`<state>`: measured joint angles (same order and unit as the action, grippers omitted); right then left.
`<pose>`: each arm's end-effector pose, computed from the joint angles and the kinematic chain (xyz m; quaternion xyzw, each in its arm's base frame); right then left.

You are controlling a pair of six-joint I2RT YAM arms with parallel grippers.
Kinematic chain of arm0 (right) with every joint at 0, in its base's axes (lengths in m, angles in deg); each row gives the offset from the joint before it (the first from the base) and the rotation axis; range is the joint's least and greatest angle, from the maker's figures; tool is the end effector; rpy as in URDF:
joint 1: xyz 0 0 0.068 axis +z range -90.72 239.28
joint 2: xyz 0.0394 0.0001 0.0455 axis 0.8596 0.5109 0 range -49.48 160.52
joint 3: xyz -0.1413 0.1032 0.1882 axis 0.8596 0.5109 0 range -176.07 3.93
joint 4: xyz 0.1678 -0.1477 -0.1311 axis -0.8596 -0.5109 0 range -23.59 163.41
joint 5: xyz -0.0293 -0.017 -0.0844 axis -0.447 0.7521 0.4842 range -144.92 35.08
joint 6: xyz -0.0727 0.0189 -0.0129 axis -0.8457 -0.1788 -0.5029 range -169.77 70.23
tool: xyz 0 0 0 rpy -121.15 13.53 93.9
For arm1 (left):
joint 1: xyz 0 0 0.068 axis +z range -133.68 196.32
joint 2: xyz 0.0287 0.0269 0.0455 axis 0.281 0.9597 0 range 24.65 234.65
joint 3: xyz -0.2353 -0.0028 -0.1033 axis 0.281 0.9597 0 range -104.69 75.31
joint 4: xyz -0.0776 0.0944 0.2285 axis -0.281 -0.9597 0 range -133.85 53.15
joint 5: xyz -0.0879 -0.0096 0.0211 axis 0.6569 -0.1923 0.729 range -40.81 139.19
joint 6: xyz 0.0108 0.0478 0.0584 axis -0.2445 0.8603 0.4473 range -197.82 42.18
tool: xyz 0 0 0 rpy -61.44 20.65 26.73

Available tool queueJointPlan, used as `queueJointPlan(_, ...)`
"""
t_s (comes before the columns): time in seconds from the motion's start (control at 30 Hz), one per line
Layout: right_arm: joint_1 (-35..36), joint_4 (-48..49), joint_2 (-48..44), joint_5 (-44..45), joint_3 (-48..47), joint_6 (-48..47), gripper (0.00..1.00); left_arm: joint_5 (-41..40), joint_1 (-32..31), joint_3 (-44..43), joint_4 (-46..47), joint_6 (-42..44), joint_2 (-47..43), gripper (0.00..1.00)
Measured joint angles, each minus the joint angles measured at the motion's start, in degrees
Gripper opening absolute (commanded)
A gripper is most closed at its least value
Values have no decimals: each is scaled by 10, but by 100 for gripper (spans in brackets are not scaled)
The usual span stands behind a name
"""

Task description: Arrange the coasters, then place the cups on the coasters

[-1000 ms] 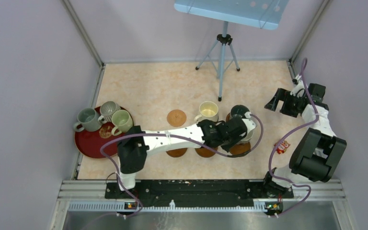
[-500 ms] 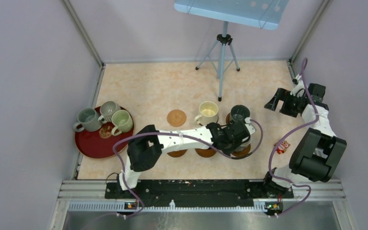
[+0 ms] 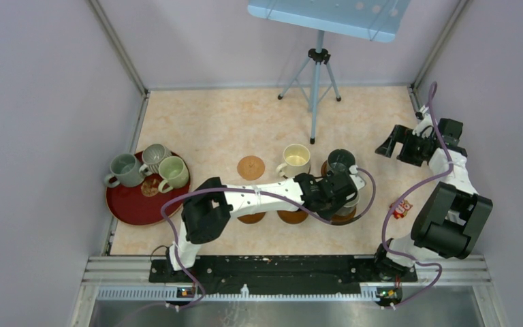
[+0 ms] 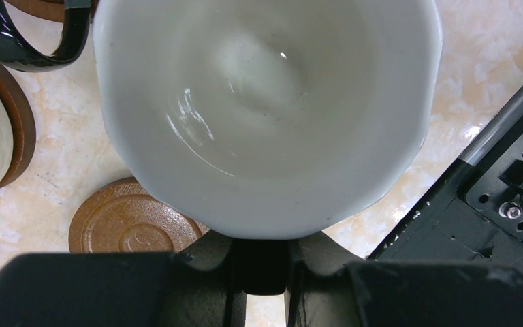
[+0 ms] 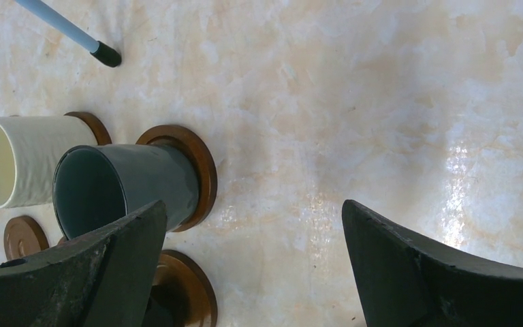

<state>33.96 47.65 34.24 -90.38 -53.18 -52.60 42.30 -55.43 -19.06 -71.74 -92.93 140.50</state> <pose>0.2999 -0.1003 0.2044 0.0794 0.9034 0.2050 0.3681 0.1489 -0.4269 0.1883 0.4380 0.8494 -0.1567 0.2492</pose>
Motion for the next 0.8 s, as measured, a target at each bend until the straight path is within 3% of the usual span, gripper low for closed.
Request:
queueJointPlan(0.37, 0, 0, 0, -4, 0, -1, 99, 0, 0, -2, 5, 0, 0, 35)
queueJointPlan(0.47, 0, 0, 0, -6, 0, -1, 99, 0, 0, -3, 11, 0, 0, 48)
queueJointPlan(0.6, 0, 0, 0, -7, 0, -2, 99, 4, 0, -3, 14, 0, 0, 55)
queueJointPlan(0.7, 0, 0, 0, -7, 0, -2, 99, 7, 0, -3, 15, 1, 0, 72)
queueJointPlan(0.8, 0, 0, 0, -8, 0, -2, 99, 9, 0, -3, 15, 4, 0, 82)
